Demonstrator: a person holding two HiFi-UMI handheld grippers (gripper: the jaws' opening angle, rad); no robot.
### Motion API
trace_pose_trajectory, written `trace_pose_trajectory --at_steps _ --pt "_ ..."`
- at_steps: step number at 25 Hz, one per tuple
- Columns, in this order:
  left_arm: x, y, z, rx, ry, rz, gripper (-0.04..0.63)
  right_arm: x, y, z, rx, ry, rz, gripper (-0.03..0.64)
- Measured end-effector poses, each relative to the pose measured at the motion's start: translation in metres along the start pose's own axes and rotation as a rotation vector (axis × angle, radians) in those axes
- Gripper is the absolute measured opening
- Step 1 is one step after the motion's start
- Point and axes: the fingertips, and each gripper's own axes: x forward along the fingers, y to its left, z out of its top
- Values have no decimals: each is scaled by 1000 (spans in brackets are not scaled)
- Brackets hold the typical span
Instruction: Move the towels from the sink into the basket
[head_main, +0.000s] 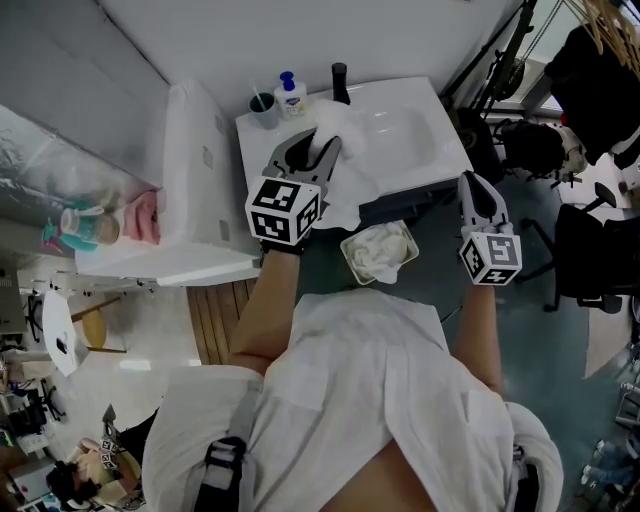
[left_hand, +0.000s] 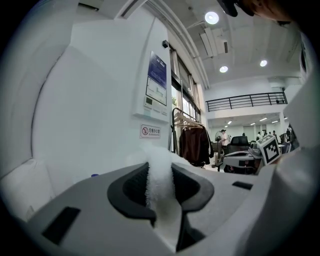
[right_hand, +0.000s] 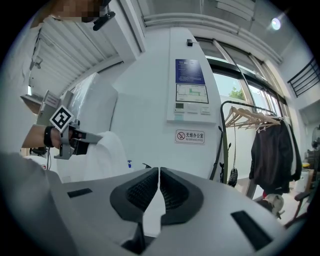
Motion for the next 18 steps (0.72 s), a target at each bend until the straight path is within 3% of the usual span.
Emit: trace_pose_trajectory --at_steps 18 --pt "46 -177 1 -23 3 -82 106 -127 -109 -17 15 22 -33 31"
